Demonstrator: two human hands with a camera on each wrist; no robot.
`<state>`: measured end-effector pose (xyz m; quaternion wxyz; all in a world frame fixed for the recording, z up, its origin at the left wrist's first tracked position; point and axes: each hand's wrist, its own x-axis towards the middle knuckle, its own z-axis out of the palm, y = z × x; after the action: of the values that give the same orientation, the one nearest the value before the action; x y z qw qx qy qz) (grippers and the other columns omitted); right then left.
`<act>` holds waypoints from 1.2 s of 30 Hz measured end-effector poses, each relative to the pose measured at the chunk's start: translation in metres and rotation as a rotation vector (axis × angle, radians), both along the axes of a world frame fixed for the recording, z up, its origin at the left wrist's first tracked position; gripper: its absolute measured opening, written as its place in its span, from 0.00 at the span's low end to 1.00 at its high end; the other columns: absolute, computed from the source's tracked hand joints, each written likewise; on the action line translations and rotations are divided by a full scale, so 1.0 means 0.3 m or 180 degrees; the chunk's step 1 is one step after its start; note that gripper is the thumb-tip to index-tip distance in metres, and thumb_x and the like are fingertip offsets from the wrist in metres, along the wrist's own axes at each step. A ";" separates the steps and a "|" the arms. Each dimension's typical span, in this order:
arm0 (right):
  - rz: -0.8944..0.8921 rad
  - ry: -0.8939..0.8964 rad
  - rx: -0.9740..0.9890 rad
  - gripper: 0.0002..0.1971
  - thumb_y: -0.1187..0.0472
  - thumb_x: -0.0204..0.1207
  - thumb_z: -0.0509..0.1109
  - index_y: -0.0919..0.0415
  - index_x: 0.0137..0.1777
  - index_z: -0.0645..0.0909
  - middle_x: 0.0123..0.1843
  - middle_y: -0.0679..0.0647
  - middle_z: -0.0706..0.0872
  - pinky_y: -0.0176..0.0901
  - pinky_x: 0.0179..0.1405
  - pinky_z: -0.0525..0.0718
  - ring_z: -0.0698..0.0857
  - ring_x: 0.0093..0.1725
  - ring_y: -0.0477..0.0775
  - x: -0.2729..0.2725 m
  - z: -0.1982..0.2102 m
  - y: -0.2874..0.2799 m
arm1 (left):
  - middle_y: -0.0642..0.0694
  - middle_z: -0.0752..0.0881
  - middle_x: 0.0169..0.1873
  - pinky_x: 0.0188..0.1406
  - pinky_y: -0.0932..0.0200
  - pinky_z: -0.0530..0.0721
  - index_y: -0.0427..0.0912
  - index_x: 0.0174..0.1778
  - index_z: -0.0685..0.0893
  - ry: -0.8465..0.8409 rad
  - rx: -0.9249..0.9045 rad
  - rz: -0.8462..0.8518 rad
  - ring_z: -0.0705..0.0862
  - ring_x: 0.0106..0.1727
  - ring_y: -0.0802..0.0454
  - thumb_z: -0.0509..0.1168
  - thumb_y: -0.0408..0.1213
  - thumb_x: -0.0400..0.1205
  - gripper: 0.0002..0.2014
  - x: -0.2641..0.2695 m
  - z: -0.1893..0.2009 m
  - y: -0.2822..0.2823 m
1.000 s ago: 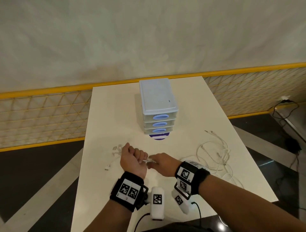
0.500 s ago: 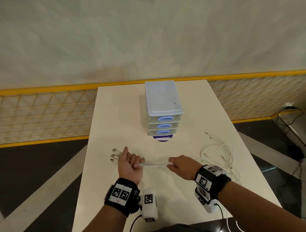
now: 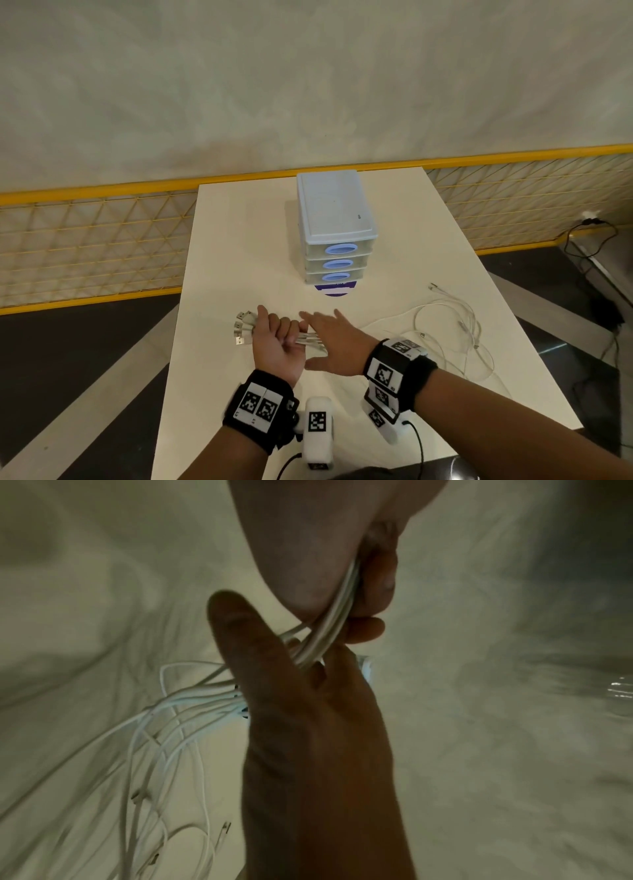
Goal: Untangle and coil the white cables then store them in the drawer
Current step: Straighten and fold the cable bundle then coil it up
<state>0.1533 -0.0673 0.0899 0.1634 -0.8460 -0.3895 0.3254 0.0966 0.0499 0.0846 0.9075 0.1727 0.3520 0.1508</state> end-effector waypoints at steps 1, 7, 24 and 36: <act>-0.0119 0.0260 0.0072 0.27 0.50 0.77 0.66 0.60 0.73 0.67 0.69 0.59 0.79 0.55 0.78 0.62 0.75 0.70 0.59 0.002 0.006 0.016 | 0.52 0.58 0.13 0.33 0.57 0.73 0.48 0.15 0.60 -0.0016 -0.0015 0.0000 0.60 0.14 0.54 0.56 0.50 0.85 0.30 0.000 0.003 0.004; -0.0214 0.0074 0.0231 0.15 0.54 0.83 0.58 0.67 0.51 0.77 0.48 0.65 0.84 0.42 0.42 0.67 0.79 0.45 0.61 0.010 0.043 0.039 | 0.50 0.74 0.16 0.43 0.53 0.78 0.44 0.23 0.71 0.0174 -0.0002 -0.0135 0.81 0.22 0.51 0.61 0.45 0.83 0.21 -0.021 -0.012 0.062; 0.0079 -0.0316 -0.0113 0.13 0.55 0.83 0.55 0.57 0.37 0.68 0.33 0.51 0.74 0.44 0.39 0.68 0.74 0.38 0.56 0.117 0.172 -0.019 | 0.63 0.77 0.67 0.61 0.70 0.74 0.60 0.69 0.74 0.0111 0.4145 -0.2118 0.75 0.68 0.68 0.73 0.49 0.74 0.28 -0.054 0.002 0.212; -0.0218 0.0360 0.0645 0.08 0.61 0.80 0.61 0.56 0.40 0.78 0.37 0.44 0.79 0.34 0.44 0.74 0.77 0.39 0.44 0.163 0.245 -0.032 | 0.52 0.90 0.33 0.35 0.62 0.76 0.45 0.37 0.84 0.0127 0.3679 -0.2780 0.88 0.41 0.52 0.61 0.54 0.75 0.16 0.041 0.000 0.052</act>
<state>0.2023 -0.0769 0.1635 0.2808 -0.8183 -0.3814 0.3257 0.1091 0.0655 0.0846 0.6420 0.7525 0.1314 -0.0667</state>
